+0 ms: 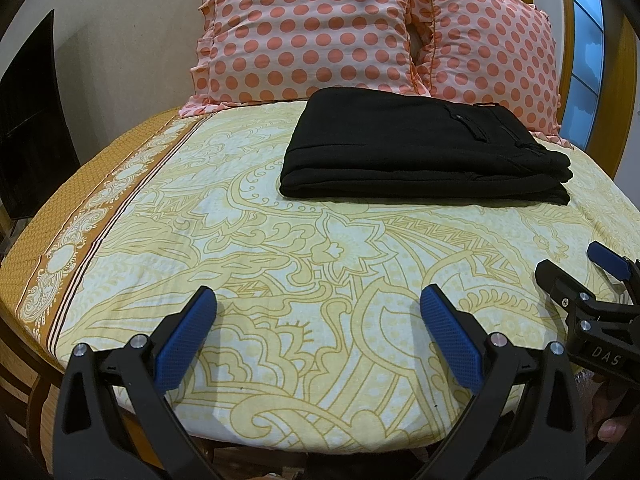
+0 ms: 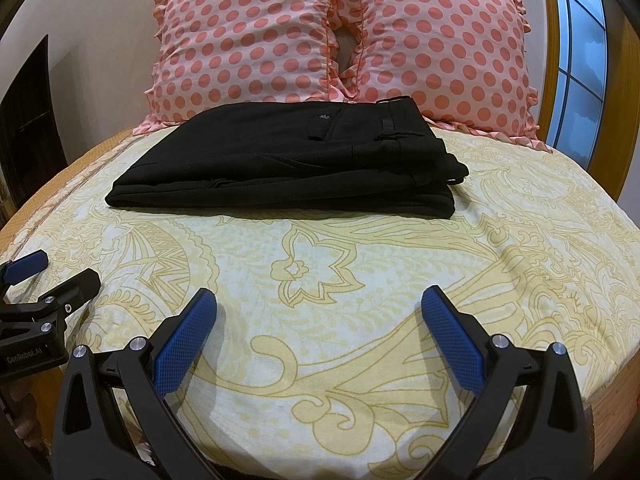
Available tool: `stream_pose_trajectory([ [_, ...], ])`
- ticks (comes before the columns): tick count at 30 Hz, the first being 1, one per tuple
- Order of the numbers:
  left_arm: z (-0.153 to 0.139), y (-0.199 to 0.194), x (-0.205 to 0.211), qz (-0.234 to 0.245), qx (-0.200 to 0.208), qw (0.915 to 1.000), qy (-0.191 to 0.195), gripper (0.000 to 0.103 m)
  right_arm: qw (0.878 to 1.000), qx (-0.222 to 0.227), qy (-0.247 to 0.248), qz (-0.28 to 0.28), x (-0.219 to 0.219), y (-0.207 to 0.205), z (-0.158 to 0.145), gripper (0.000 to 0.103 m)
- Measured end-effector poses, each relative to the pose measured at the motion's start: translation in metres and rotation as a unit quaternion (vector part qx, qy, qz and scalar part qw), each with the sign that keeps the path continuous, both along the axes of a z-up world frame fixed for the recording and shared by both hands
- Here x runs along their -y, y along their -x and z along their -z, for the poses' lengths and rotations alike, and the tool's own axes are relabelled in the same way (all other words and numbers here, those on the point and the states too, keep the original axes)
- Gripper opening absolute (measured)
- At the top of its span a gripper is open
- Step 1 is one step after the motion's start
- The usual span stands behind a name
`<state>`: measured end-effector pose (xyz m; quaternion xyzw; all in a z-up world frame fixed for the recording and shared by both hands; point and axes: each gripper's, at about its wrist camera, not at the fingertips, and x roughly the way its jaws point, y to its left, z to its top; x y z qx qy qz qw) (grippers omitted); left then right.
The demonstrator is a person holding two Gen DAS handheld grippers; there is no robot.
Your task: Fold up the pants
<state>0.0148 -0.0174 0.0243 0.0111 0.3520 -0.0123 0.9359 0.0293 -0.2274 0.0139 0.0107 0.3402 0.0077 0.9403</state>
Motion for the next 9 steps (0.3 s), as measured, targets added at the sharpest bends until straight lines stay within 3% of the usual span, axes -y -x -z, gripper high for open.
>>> stream_pose_trajectory([
  [9, -0.0003, -0.0007, -0.0008, 0.005, -0.001, 1.0000, 0.000, 0.101, 1.000, 0.000, 0.000, 0.001, -0.0007, 0.0002, 0.0001, 0.102],
])
